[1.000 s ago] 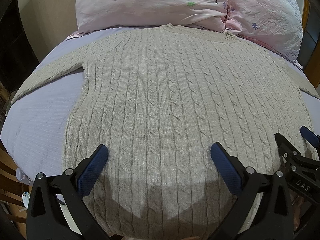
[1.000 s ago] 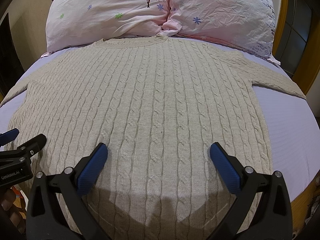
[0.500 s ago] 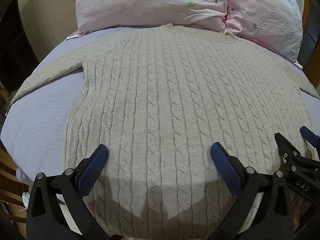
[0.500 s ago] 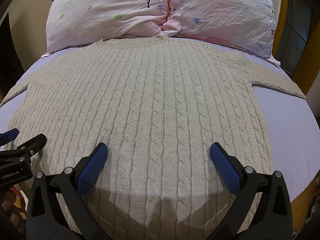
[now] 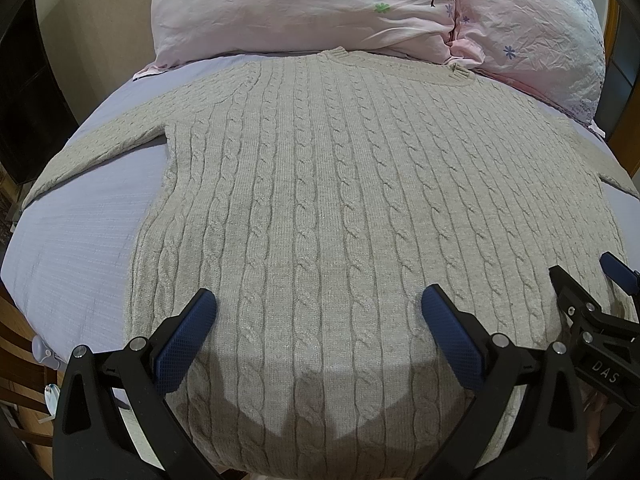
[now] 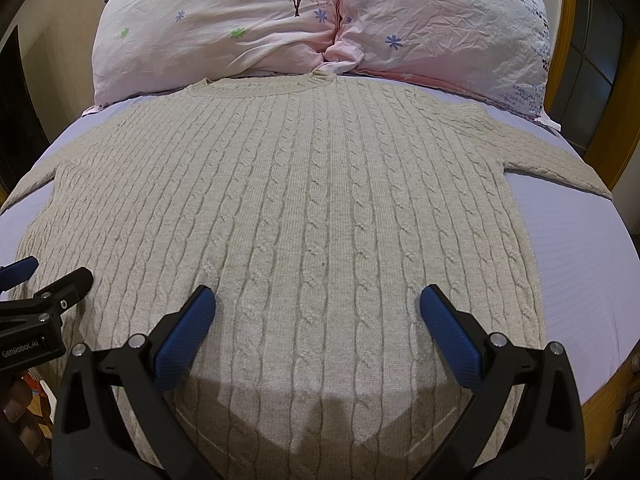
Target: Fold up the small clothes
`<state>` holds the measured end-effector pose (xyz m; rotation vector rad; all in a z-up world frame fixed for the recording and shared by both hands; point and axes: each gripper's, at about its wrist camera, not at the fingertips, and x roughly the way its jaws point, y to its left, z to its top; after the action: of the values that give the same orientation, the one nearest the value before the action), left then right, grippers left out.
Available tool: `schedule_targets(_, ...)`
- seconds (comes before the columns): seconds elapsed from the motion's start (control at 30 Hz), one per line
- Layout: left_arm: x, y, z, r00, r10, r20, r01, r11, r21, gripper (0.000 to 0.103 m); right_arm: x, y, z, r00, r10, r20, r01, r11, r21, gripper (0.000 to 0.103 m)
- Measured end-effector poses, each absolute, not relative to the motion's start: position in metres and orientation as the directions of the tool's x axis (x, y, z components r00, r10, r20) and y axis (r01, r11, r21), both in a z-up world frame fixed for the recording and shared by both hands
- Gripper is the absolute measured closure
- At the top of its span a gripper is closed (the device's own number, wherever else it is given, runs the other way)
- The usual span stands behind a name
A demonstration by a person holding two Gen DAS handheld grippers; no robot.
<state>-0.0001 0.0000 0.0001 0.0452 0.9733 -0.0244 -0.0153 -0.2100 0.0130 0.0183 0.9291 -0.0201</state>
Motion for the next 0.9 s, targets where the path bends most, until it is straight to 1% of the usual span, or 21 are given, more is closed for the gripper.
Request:
schedule_targets(0.6,0.006,-0.001,0.002,0.536,-0.001,-0.844,0.043,0.999,0.027,0.001,-0.013,-0.213,0.015,0.596,0.017,-0.803,-0.011,1.000,0.013,0.002)
schedule_targets(0.67,0.006,-0.001,0.001,0.540,-0.002,-0.842,0.046,0.999,0.027,0.001,-0.016,-0.215,0.017,0.600,0.034,-0.799,-0.035,0.999,0.016,0.002)
schedule_targets(0.73,0.004,0.000,0.001,0.553,-0.011,-0.833,0.056,0.998,0.024,0.001,-0.010,-0.229,0.021,0.591,0.098,-0.801,-0.077,0.995,0.064,0.002)
schedule_targets(0.8,0.004,0.004,0.003,0.564,-0.032,-0.825,0.063,0.998,0.005,0.001,-0.003,-0.261,0.033,0.617,0.124,-0.777,-0.028,0.990,0.137,0.002)
schedule_targets(0.83,0.004,0.010,0.005,0.578,-0.052,-0.814,0.065,0.998,-0.018,0.001,0.000,-0.286,0.040,0.642,0.116,-0.758,0.030,0.984,0.175,0.002)
schedule_targets(0.9,0.005,0.021,0.011,0.618,-0.078,-0.782,0.057,0.997,-0.054,0.001,0.012,-0.366,0.057,0.692,0.063,-0.719,0.206,0.938,0.280,0.002)
